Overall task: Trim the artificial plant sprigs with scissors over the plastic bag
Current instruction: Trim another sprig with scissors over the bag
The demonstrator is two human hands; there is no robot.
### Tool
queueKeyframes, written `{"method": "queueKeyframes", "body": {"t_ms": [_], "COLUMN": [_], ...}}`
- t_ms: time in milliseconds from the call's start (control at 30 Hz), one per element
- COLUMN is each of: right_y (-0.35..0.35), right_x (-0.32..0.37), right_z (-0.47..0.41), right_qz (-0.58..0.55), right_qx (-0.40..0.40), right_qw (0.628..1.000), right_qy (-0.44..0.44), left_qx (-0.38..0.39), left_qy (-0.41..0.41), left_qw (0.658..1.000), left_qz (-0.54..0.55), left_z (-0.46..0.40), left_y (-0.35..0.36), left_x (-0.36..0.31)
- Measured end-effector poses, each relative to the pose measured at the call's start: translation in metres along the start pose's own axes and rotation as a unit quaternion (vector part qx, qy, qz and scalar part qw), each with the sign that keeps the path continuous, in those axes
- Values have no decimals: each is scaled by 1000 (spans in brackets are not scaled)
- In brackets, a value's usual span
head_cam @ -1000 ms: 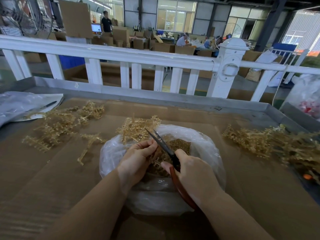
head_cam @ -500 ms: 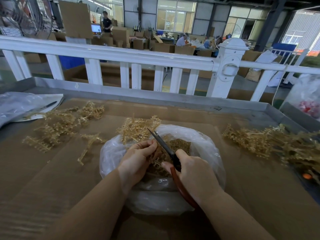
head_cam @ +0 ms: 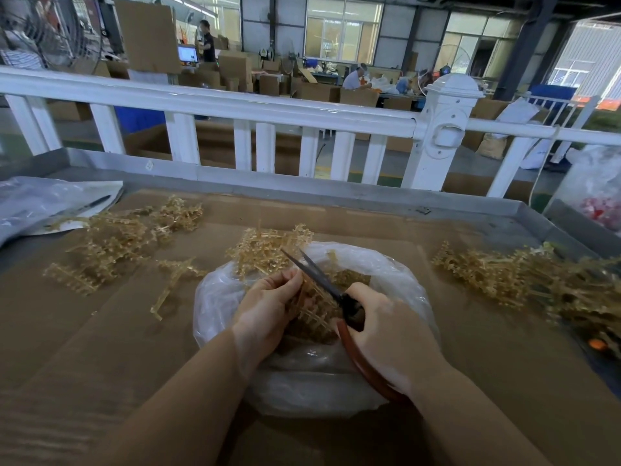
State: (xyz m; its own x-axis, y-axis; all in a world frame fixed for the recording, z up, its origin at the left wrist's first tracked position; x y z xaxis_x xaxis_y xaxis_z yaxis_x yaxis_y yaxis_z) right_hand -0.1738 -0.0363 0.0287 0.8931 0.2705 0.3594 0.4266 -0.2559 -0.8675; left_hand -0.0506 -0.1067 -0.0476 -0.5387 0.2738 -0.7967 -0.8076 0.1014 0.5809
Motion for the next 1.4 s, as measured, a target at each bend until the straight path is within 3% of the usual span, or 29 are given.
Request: {"method": "queueKeyframes", "body": {"t_ms": [167, 367, 533, 633, 800, 933, 1200, 1400], "right_y": [-14, -15, -7, -14, -25, -28, -35, -33], "right_x": [-11, -19, -25, -26, -26, -23, -15, -14], "right_z": [-1, -6, -15, -14, -9, -6, -5, -4], "right_qz": [-104, -188, -278, -311, -320, -331, -324, -297], "right_qx": [-29, -59, -21, -55, -114, -144, -180, -170], "right_qw": [993, 973, 945, 932, 924, 918, 918, 930], "right_qy": [57, 117, 168, 177, 176, 165, 139, 135], "left_qx": [-30, 6, 60, 54, 23, 3, -5, -45], "left_qy": [28, 48, 17, -4, -19, -35, -37, 17], "left_qw": [999, 997, 994, 996, 995, 990, 999, 998], "left_qz": [-8, -65, -88, -64, 98, 135, 13, 40], "left_z": [-2, 3, 10, 11, 11, 13, 22, 22], "left_y": [-1, 9, 25, 26, 19, 17, 25, 18], "left_x": [-4, -12, -11, -9, -7, 0, 4, -1]}}
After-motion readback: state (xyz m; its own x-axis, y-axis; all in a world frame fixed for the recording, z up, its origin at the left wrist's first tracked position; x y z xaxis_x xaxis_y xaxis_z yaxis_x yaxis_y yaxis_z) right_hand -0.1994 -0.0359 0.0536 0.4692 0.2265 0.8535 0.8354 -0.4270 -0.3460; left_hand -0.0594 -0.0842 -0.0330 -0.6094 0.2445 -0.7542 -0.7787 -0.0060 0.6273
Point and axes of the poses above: each hand's wrist, its own z-axis away from the middle knuckle, its own y-axis out of the palm, x = y × z, the point moved 9 cm from there along -z, towards the middle knuckle, and after that the axes turned 1 degree about z, right-handed, at the moved point
